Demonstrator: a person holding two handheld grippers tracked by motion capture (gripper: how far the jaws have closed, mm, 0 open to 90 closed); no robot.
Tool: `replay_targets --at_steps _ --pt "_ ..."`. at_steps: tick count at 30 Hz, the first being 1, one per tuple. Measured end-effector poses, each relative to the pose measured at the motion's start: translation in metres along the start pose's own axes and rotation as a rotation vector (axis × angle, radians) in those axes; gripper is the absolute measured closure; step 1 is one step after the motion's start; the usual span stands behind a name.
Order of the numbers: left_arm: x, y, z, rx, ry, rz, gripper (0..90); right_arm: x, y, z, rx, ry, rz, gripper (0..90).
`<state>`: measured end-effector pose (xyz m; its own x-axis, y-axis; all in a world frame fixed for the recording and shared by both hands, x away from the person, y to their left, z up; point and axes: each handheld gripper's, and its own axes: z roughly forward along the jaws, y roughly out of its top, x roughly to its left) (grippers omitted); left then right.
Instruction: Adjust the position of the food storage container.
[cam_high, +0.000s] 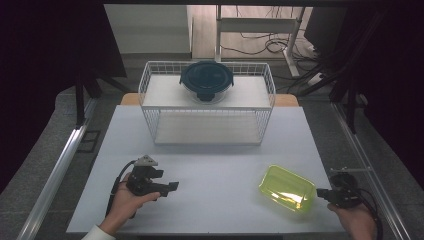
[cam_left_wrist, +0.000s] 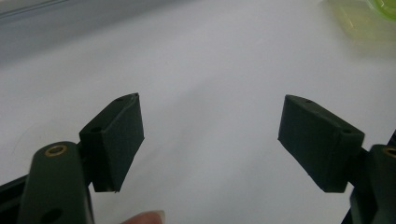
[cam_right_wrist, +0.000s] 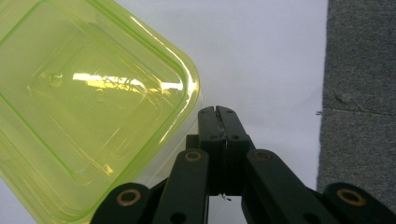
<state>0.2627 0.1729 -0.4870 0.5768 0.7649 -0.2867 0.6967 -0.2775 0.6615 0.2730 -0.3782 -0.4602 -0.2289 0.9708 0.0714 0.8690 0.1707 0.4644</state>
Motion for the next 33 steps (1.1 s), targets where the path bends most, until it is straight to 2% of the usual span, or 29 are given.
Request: replay_targets --at_steps 3,12,25,33 --pt "0.000 0.000 0.000 0.000 0.000 0.000 21.6 0.004 0.001 0.002 0.007 0.007 -0.006 88.9" --pt "0.000 0.000 -0.001 0.001 0.000 -0.001 21.7 0.034 0.011 0.017 0.037 0.038 -0.078 88.9" --pt "0.003 0.000 -0.002 0.001 0.003 -0.002 21.7 0.083 0.037 0.039 0.059 0.082 -0.181 88.9" --pt "0.004 0.000 -0.002 0.001 0.004 -0.004 21.7 0.103 0.049 0.048 0.063 0.099 -0.232 88.9"
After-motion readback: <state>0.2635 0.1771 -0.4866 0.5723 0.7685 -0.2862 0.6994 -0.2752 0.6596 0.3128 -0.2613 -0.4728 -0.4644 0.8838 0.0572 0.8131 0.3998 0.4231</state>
